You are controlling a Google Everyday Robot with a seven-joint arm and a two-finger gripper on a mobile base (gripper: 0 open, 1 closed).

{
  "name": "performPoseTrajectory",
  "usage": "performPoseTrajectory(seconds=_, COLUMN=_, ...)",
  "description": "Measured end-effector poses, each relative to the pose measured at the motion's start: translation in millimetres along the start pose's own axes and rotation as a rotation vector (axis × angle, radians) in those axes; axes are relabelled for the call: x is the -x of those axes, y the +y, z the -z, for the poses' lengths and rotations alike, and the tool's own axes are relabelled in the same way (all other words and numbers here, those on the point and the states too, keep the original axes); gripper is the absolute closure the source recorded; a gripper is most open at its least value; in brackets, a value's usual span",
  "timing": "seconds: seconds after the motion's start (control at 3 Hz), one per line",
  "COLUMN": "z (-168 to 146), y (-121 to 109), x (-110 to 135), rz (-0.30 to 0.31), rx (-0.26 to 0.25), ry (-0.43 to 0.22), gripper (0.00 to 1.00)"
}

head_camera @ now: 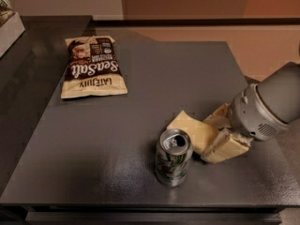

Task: Move sponge near 7up can

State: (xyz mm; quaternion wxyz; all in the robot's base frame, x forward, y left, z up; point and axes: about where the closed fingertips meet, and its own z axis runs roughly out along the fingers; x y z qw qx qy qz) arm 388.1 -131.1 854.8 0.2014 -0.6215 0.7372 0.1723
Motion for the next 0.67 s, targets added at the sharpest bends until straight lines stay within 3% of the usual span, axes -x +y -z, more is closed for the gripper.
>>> performPoseTrajectory(seconds=0.33, z=0.2, y=0.8, x=1.1, rz=0.002, rx=-0.001, ry=0.002, gripper=0.00)
performPoseTrajectory(seconds=0.67, z=0.2, y=0.8, x=1.1, rz=0.003, rx=-0.001, ry=0.002, gripper=0.00)
